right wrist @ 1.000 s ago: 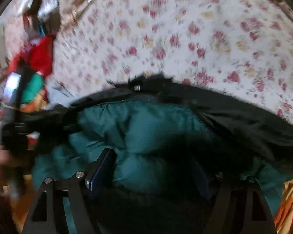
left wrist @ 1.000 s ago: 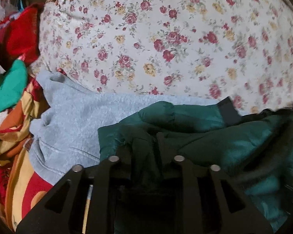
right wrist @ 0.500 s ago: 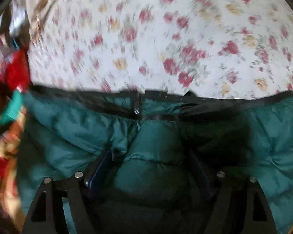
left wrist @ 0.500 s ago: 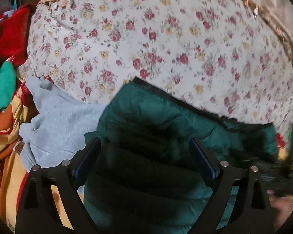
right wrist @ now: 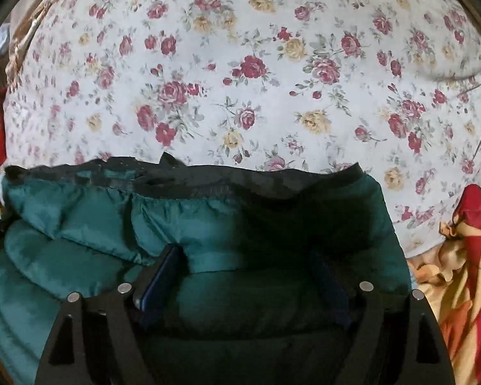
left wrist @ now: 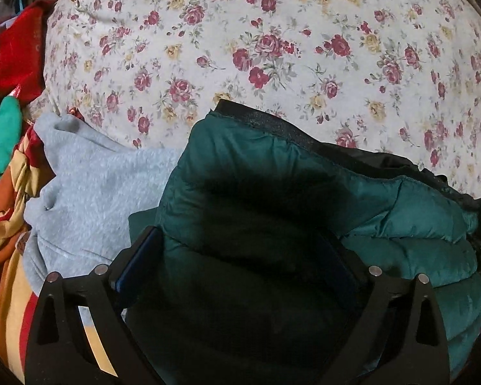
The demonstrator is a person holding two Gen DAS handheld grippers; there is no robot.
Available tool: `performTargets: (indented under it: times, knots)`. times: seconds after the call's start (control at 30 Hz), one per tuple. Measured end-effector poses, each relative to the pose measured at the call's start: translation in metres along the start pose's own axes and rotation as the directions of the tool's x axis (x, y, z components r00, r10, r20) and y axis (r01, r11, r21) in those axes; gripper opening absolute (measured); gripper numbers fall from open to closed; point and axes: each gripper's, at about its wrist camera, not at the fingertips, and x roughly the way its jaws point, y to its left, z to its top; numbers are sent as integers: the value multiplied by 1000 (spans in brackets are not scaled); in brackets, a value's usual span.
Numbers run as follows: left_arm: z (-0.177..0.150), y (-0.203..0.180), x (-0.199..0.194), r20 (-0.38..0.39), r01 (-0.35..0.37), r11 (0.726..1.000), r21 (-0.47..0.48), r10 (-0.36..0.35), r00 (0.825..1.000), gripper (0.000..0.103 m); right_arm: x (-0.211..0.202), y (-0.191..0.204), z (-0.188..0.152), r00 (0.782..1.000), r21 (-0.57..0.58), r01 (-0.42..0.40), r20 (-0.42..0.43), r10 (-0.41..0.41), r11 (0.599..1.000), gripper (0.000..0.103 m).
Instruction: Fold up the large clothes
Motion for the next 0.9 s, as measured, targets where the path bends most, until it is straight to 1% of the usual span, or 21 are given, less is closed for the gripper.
performTargets:
  times: [0.13, 0.2, 0.3, 0.4, 0.47, 0.53, 0.67, 0.8, 0.9]
  knots:
    - [0, -2, 2, 2, -9, 1000, 8, 9, 1000, 98, 2, 7, 5, 1000, -14, 4, -13, -4, 1000, 83]
    - [0, -3, 2, 5, -8, 1000, 9, 8, 1000, 98, -15, 6, 7, 1000, 3, -14, -7, 14, 1000, 83]
    - [-1, -4, 1, 12, -10, 1000, 12, 10, 1000, 98, -45, -2, 2, 997, 60, -69, 30, 68, 996, 83]
    - [-2, -5, 0, 18, -12, 1000, 13, 11, 1000, 98, -63, -7, -8, 996, 76, -86, 47, 82, 993, 83]
    - [-3, -6, -1, 28, -14, 1000, 14, 14, 1000, 98, -61, -7, -13, 996, 77, -81, 37, 79, 994, 83]
    - [-5, -7, -2, 38, -19, 1000, 19, 18, 999, 98, -44, -8, -20, 998, 56, -59, -3, 59, 997, 83]
    - [-7, -9, -3, 52, -28, 999, 23, 27, 998, 98, -37, -8, -29, 999, 57, -54, 10, 53, 997, 84]
    - [-9, -8, -7, 57, -27, 999, 26, 25, 998, 98, -49, -5, -26, 999, 43, -47, -4, 47, 998, 84]
    - [-11, -8, -12, 69, -41, 998, 37, 38, 997, 98, -74, -6, -26, 998, 53, -66, 25, 65, 996, 84]
